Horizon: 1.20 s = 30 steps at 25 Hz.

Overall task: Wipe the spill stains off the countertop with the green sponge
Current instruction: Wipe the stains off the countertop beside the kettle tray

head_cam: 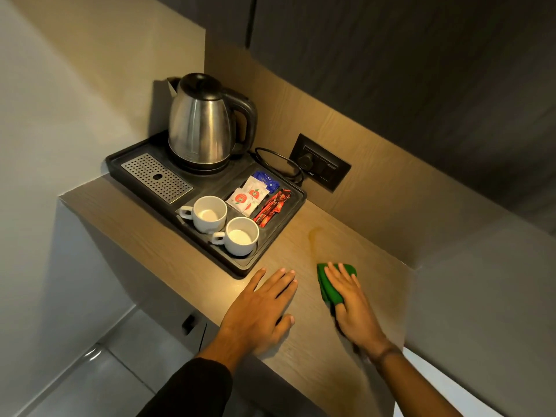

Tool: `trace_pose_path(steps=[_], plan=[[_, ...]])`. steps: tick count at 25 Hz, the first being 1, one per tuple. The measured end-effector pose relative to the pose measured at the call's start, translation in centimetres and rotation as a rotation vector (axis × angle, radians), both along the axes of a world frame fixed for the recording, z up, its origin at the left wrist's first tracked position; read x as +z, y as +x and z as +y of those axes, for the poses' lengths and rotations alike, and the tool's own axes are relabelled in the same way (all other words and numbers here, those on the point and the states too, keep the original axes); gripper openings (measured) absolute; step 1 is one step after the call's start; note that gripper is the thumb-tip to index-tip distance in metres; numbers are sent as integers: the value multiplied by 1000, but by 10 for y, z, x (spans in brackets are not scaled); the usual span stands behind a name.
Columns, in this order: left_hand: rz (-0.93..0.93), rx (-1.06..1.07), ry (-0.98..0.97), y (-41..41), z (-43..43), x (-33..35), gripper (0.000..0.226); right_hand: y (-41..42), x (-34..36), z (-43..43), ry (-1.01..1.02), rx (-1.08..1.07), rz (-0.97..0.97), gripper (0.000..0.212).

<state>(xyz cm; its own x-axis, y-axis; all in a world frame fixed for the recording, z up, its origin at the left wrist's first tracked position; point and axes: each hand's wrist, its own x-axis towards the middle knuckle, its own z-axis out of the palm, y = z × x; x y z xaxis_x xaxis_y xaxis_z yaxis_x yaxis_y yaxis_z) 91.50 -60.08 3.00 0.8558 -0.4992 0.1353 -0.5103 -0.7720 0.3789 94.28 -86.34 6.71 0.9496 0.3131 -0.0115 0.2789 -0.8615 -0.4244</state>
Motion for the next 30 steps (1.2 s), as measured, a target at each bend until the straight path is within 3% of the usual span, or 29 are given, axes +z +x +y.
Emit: trace_pose_path(steps=[3, 7, 9, 11, 13, 15, 18, 23, 27, 30], plan=[[0, -2, -7, -1, -1, 0, 68, 14, 7, -35, 25, -150, 3, 86], [5, 3, -3, 0, 0, -1, 68, 114, 32, 21, 9, -336, 19, 75], [-4, 5, 6, 0, 0, 0, 68, 131, 31, 57, 39, -271, 42, 74], [-7, 1, 21, -1, 0, 1, 69, 104, 19, 68, 17, -75, 31, 80], [-13, 13, 28, -2, -1, 1, 69, 48, 3, 45, -20, 92, 22, 86], [-3, 7, 23, -2, -1, 2, 69, -5, -9, 0, -37, 113, 24, 86], [4, 3, 24, -1, 0, -1, 69, -12, -2, -41, -1, -10, 12, 88], [9, -8, 24, 1, 0, 0, 69, 87, 32, 34, 42, -266, 61, 79], [-13, -8, 25, -1, 1, 1, 70, -3, 8, 42, -6, 39, 50, 82], [-13, -20, 44, 0, 1, 3, 70, -109, -6, -17, -39, 21, 27, 77]])
